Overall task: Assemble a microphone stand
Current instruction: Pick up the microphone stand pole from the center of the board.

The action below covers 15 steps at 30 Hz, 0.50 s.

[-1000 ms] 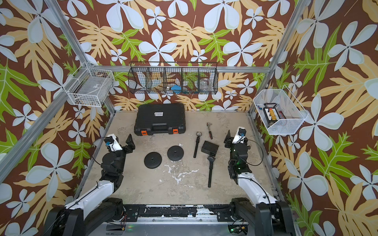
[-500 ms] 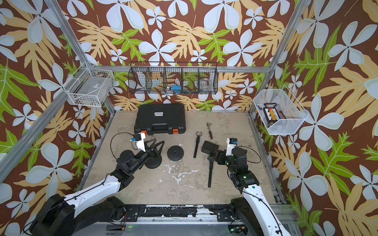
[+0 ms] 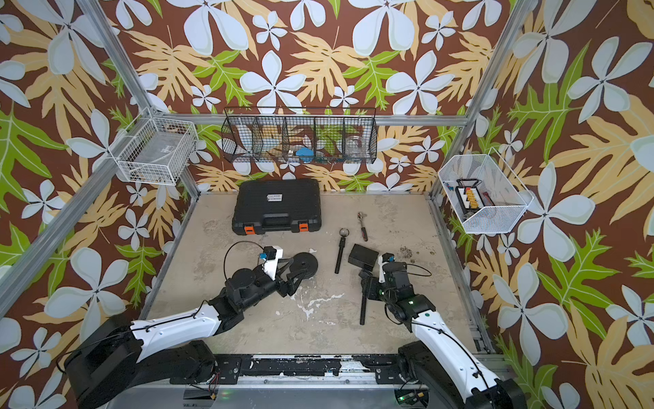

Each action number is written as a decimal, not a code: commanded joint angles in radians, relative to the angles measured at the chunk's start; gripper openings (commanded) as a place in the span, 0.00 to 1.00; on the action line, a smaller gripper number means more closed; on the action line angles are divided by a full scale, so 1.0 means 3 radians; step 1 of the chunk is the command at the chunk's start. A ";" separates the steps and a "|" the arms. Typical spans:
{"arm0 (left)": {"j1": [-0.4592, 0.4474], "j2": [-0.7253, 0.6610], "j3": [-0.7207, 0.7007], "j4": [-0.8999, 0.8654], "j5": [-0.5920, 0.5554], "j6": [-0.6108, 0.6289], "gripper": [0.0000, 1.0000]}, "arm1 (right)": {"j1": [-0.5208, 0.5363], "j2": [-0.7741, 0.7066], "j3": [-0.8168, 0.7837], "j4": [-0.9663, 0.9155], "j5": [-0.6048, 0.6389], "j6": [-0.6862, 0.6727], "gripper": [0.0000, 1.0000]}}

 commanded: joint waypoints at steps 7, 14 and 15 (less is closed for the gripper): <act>-0.0006 0.0006 -0.0036 0.0209 0.0023 0.0031 0.79 | 0.0090 0.0172 0.0022 -0.0001 0.0191 0.0041 0.60; -0.0006 0.0090 0.0036 0.0125 0.0089 0.0045 0.79 | 0.0173 0.0475 -0.0023 0.0209 0.0194 0.0026 0.59; -0.0006 0.0109 0.0040 0.0124 0.0087 0.0055 0.79 | 0.0174 0.0514 -0.0026 0.0244 0.0188 0.0026 0.58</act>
